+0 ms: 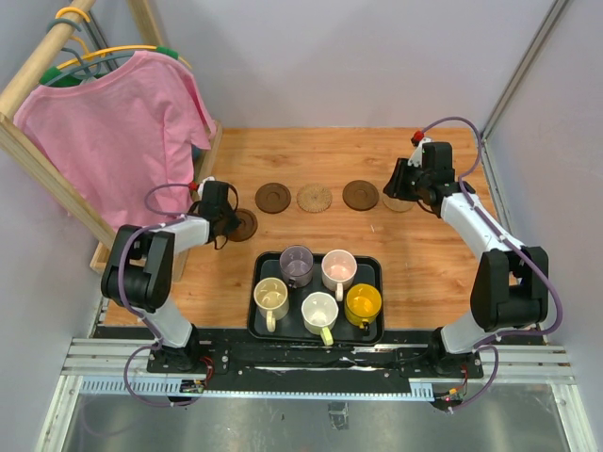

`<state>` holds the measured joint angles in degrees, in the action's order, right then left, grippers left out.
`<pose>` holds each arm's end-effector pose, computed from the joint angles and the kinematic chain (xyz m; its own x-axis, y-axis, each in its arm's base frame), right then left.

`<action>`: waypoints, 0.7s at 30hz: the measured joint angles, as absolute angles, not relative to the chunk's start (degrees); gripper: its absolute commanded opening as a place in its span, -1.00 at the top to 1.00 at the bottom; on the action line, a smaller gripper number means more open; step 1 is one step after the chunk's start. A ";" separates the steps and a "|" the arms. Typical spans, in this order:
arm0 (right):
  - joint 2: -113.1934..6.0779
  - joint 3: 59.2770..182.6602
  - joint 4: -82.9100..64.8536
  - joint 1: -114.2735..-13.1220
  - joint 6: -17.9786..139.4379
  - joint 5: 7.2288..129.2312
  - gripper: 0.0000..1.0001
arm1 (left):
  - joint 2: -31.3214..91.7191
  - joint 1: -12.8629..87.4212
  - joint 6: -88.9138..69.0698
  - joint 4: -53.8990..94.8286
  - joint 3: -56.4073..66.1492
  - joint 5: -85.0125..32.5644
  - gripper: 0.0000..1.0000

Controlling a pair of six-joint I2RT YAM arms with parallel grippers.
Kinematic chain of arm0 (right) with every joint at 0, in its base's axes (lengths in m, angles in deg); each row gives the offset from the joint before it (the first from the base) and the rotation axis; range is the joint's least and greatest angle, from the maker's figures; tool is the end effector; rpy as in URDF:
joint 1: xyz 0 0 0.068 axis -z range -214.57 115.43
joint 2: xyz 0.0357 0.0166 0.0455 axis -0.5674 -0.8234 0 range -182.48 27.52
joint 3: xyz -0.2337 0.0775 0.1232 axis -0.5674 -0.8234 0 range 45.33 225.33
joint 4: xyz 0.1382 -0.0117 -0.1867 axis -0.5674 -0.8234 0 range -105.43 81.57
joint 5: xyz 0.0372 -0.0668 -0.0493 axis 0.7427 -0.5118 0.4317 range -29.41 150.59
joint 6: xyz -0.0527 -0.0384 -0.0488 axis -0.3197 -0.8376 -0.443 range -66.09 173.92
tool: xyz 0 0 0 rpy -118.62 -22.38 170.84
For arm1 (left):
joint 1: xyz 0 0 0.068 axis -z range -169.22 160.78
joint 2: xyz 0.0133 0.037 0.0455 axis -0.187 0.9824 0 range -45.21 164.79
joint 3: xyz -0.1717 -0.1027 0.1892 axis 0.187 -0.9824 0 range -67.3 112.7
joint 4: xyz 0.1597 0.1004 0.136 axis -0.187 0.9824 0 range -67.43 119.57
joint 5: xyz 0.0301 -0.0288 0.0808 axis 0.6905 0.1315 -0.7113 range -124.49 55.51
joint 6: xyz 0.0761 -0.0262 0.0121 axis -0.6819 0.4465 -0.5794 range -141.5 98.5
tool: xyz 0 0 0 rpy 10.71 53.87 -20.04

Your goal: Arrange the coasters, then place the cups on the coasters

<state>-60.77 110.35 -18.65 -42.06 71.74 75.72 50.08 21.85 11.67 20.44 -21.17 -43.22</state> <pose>0.3455 0.0640 0.2721 -0.6256 0.2158 -0.7497 -0.1578 0.9061 0.3924 0.3237 -0.0525 0.1512 -0.6494 -0.4239 -0.6314 -0.3190 0.9055 -0.2799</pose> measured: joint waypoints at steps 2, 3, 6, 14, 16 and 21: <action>-60.86 110.33 -18.63 -42.06 71.72 75.92 0.31 | 49.97 21.28 12.23 21.09 -21.06 -46.04 0.85; -60.90 110.28 -18.63 -42.08 71.74 76.03 0.31 | 49.99 20.95 12.45 21.44 -20.84 -47.09 0.85; -61.23 110.19 -18.63 -42.08 71.74 76.45 0.31 | 51.26 20.10 12.87 22.89 -18.98 -49.56 0.85; -61.82 109.15 -18.65 -42.78 71.72 77.10 0.31 | 60.72 18.72 13.02 24.33 -7.42 -51.76 0.86; -61.97 109.12 -18.63 -42.97 71.72 77.10 0.31 | 62.86 18.66 12.82 24.55 -4.58 -51.54 0.88; -62.36 109.12 -18.59 -43.22 71.74 77.10 0.31 | 66.36 18.62 11.95 24.31 -0.03 -49.10 0.91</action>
<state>-62.36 109.12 -18.59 -43.22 71.74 77.10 66.36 18.62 11.95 24.31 -0.03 -49.10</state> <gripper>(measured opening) 0.344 0.055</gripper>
